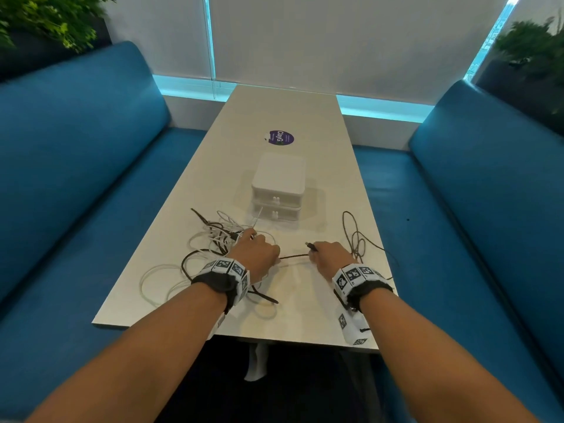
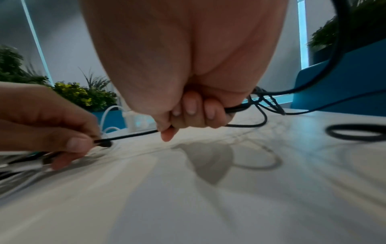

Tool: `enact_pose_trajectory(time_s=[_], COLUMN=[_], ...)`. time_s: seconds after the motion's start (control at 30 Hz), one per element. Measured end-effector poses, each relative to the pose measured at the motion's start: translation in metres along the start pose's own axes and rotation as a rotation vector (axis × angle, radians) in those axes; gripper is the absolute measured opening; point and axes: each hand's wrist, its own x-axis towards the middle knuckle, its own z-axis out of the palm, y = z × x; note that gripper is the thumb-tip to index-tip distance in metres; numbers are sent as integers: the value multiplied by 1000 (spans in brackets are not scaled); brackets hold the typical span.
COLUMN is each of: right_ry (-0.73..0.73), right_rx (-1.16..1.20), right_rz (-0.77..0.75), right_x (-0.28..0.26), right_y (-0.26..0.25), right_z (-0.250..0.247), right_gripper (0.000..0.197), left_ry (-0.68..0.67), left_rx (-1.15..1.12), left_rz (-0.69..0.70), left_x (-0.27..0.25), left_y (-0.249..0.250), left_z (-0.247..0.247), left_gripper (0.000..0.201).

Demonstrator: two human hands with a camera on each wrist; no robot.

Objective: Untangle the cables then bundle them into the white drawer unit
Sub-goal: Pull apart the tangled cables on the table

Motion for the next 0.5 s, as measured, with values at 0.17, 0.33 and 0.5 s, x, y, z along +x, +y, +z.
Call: enact_pose_trajectory(time_s=[0.17,0.33,0.5], right_ry=[52,138,11], right_rx=[-150,-162,-25], right_rz=[87,-66,-265], right_x=[-5,-12,-11], right_y=[17,-6,-36], right_z=[-5,4,18], right_gripper=[26,29,28], left_ry=[-37,-48,33], left_rx=[-53,-21,72], left_rz=[10,2,76], left_x=[2,3,3], left_y=[-1,0,5], left_z=[7,9,1], left_gripper=[17,14,36])
